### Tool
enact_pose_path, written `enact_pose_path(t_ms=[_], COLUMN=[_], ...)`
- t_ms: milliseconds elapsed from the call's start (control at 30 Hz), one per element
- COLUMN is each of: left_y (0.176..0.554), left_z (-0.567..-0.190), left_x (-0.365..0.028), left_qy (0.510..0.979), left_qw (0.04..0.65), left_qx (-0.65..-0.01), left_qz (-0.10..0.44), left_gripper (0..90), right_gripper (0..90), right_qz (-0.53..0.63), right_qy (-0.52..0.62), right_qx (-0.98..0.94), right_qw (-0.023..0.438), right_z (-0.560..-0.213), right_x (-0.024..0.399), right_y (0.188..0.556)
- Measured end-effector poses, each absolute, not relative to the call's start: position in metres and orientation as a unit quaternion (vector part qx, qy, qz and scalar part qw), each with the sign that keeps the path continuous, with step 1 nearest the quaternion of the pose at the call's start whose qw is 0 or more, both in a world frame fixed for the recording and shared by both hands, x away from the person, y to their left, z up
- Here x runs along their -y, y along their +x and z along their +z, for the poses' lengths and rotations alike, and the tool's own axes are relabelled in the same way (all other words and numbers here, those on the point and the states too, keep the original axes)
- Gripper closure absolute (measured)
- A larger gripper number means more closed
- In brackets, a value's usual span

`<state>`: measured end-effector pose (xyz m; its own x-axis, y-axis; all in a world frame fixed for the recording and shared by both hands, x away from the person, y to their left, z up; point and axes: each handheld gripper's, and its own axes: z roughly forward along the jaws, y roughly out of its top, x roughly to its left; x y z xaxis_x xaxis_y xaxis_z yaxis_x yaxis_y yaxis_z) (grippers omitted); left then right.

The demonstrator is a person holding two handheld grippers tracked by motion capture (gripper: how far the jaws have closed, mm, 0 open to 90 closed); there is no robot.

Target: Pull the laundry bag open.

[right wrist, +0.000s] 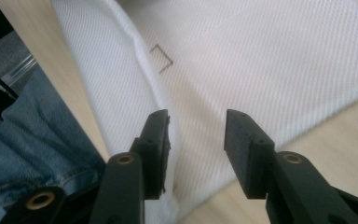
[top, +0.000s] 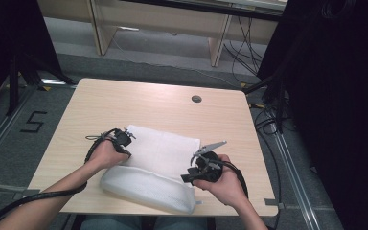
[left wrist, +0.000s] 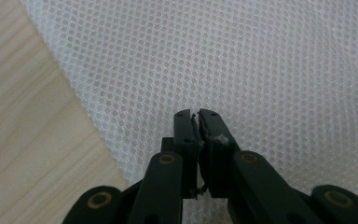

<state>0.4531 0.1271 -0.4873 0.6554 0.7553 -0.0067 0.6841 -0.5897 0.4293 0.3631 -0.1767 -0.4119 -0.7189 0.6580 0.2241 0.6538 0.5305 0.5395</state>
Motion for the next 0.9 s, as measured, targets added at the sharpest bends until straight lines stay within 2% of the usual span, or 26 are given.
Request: enact_pose_path(t_ms=[300,467,567,900], left_y=[0.454,0.455,0.456,0.46], left_z=[-0.487,-0.487,-0.487,-0.487], left_x=[-0.129,-0.129,-0.128,-0.127], left_qy=[0.886,0.885,0.886,0.883], left_qw=[0.205,0.205,0.203,0.201], left_qx=[-0.407,-0.41,-0.409,-0.417], left_qz=[0.083,0.08,0.082,0.081], left_gripper=[85.0,84.9,85.0,85.0], right_gripper=[58.7,75.7,87.0,89.3], right_qz=[0.286,0.243,0.238,0.254], right_qy=[0.344,0.32,0.297,0.243], right_qx=[-0.893,-0.914,-0.924,-0.934], right_qw=[-0.056,-0.058,-0.042,-0.061], right_z=[-0.428,-0.439,-0.439,-0.421], right_x=[0.133,0.121,0.119,0.112], right_y=[0.379,0.379,0.379,0.353])
